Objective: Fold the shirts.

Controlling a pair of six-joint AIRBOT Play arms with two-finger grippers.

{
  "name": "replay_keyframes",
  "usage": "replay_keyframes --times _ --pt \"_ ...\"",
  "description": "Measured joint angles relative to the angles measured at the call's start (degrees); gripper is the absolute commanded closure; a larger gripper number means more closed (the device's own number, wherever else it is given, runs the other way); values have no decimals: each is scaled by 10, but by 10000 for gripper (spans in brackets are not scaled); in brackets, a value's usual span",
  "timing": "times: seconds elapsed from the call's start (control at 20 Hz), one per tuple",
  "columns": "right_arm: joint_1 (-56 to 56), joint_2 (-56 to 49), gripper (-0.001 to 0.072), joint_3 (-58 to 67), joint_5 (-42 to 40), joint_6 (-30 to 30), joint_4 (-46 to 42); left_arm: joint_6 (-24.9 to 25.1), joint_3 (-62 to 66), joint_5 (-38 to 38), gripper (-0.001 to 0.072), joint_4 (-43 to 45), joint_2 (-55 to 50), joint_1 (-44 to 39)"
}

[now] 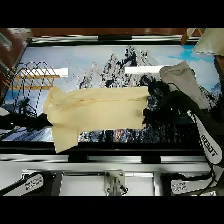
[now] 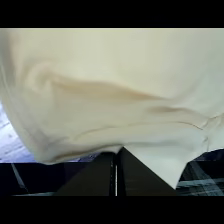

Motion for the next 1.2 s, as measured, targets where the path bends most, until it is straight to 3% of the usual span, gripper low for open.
replay_keyframes --times 0.3,0.6,0.8,1.2 --pt "6 142 641 159 2 -60 12 42 286 -33 677 -1 98 0" --pt "7 349 641 360 124 -90 -21 23 591 87 677 -7 218 0" --pt "7 460 641 397 163 -53 -70 5 659 122 677 0 292 0" --pt "7 510 641 410 33 13 -156 -45 655 70 678 96 341 0"
